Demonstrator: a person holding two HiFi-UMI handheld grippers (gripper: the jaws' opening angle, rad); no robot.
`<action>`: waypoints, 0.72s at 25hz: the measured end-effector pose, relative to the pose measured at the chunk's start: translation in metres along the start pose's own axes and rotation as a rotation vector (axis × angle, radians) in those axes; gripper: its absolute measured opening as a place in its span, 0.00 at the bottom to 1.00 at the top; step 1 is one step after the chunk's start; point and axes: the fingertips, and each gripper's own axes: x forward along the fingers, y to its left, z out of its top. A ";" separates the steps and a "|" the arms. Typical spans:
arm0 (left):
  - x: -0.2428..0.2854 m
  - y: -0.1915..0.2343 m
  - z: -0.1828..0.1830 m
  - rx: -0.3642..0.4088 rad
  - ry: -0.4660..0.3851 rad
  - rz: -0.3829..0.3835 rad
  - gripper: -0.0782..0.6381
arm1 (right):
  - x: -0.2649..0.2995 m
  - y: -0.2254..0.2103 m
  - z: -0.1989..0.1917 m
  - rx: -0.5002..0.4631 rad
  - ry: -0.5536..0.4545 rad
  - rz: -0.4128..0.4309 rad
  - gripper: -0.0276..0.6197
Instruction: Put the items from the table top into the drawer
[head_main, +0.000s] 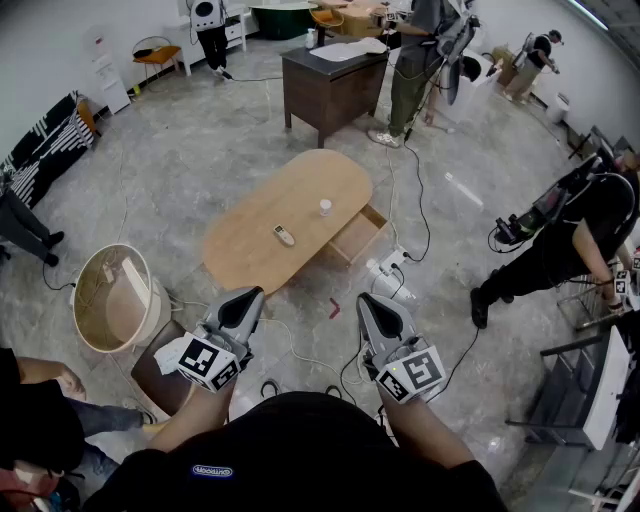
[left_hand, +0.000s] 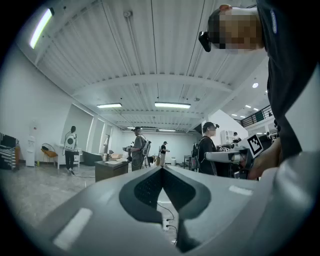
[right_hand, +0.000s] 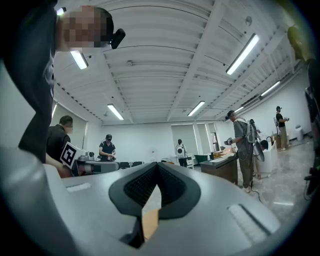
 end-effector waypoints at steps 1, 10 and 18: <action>0.000 -0.001 0.001 0.001 -0.001 0.000 0.11 | -0.001 0.000 0.001 0.002 -0.003 0.001 0.09; -0.002 0.003 0.000 0.000 -0.018 -0.008 0.11 | 0.000 0.002 0.010 0.035 -0.046 0.020 0.09; 0.000 0.005 0.002 -0.003 -0.016 -0.012 0.11 | 0.004 0.001 0.003 0.039 -0.029 0.011 0.09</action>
